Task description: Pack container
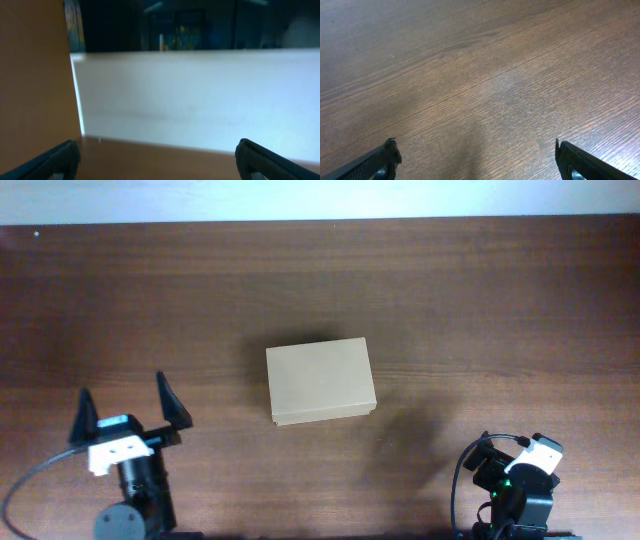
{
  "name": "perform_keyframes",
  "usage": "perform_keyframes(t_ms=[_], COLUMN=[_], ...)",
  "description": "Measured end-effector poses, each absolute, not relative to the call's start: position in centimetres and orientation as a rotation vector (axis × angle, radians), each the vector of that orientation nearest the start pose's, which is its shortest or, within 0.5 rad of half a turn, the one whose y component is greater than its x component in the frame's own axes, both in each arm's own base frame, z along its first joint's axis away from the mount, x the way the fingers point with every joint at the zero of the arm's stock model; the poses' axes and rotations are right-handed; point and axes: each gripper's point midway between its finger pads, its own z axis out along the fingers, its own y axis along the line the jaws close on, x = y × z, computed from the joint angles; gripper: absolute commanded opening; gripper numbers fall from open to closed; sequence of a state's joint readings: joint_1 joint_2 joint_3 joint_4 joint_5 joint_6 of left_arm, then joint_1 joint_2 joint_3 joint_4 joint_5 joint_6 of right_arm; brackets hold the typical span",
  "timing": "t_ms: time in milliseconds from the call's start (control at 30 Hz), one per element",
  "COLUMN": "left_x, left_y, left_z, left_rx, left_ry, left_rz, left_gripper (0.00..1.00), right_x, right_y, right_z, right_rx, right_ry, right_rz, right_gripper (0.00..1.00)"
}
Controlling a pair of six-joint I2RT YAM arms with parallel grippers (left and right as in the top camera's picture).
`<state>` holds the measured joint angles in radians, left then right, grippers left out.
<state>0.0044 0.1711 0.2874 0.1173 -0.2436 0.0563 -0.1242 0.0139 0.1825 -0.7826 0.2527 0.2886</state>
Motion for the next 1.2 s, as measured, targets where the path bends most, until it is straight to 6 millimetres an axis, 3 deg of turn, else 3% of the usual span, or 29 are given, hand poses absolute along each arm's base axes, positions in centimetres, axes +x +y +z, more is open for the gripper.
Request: perform_keyframes(t_ms=[67, 167, 300, 467, 633, 1200], left_x=[23.2, 23.4, 23.8, 24.0, 24.0, 24.0], left_y=[4.2, 4.2, 4.2, 4.3, 4.2, 4.3], left_z=[26.8, 24.1, 21.7, 20.0, 16.2, 16.1], left_rx=[-0.169, -0.167, -0.163, -0.158, -0.141, -0.14], left_ry=[1.37, 1.392, 1.436, 1.497, 1.648, 1.65], left_rz=[0.218, 0.22, 0.225, 0.232, 0.248, 0.25], left_gripper=[0.99, 0.99, 0.99, 0.99, 0.99, 0.99], right_x=[17.7, 17.7, 17.7, 17.7, 17.7, 17.7], right_y=[-6.5, -6.5, -6.5, -6.5, -6.5, -6.5], right_z=[7.9, 7.9, 7.9, 7.9, 7.9, 7.9], right_rx=[0.583, 0.583, 0.583, 0.583, 0.582, 0.582], right_ry=[2.088, 2.087, 2.088, 2.088, 2.088, 2.088], right_rz=[-0.182, -0.182, -0.182, -0.182, -0.182, -0.182], right_gripper=[0.99, 0.99, 0.99, 0.99, 0.99, 0.99])
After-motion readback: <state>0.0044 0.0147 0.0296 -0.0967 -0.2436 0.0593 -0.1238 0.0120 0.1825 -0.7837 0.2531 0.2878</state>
